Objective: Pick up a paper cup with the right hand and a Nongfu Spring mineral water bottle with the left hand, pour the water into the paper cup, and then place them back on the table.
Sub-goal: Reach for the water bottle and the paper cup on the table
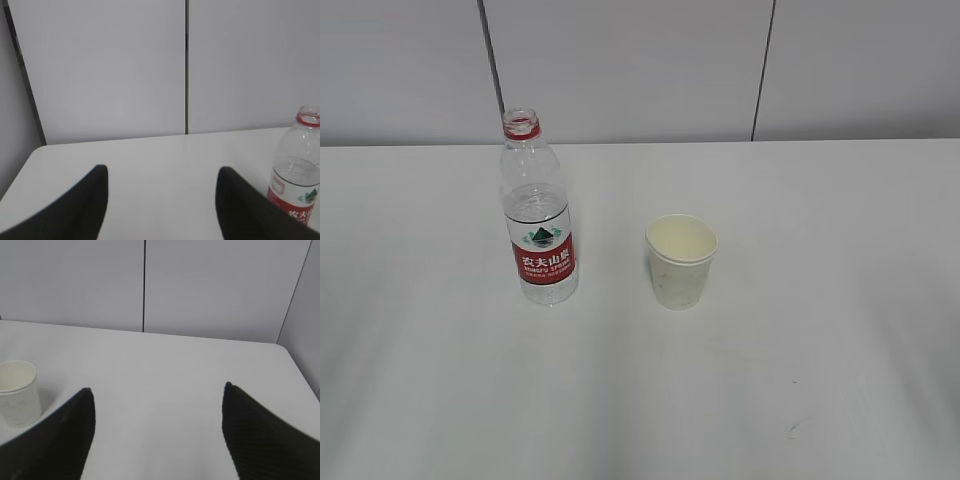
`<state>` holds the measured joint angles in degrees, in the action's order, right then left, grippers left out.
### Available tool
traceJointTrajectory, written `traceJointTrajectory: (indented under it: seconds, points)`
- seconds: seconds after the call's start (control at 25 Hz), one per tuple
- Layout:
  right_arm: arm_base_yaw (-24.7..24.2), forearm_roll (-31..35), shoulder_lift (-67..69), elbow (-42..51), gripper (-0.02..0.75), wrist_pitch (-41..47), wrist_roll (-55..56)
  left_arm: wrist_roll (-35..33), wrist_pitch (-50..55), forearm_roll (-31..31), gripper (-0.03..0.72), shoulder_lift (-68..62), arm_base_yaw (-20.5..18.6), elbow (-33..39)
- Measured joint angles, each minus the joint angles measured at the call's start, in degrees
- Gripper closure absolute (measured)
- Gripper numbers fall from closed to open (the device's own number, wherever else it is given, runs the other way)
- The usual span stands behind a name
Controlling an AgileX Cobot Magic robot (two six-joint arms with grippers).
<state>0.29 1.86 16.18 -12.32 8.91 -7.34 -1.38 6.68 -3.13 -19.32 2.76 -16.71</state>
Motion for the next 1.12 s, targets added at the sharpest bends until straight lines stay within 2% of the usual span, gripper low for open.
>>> traceJointTrajectory:
  seconds: [0.12, 0.72, 1.12]
  points:
    - [0.0, -1.86, 3.0, 1.03, 0.15, -4.48, -0.34, 0.0, -3.12, 0.0, 0.263, -4.3, 0.0, 0.27]
    - [0.0, -2.16, 11.01, 1.26, 0.15, -13.66, -0.42, 0.0, -21.77, -0.03, 0.263, -22.02, 0.11, 2.0]
    - [0.0, -2.25, 21.37, 1.26, 0.15, -23.53, -0.46, 0.06, -32.05, -0.03, 0.263, -32.46, 0.12, 2.0]
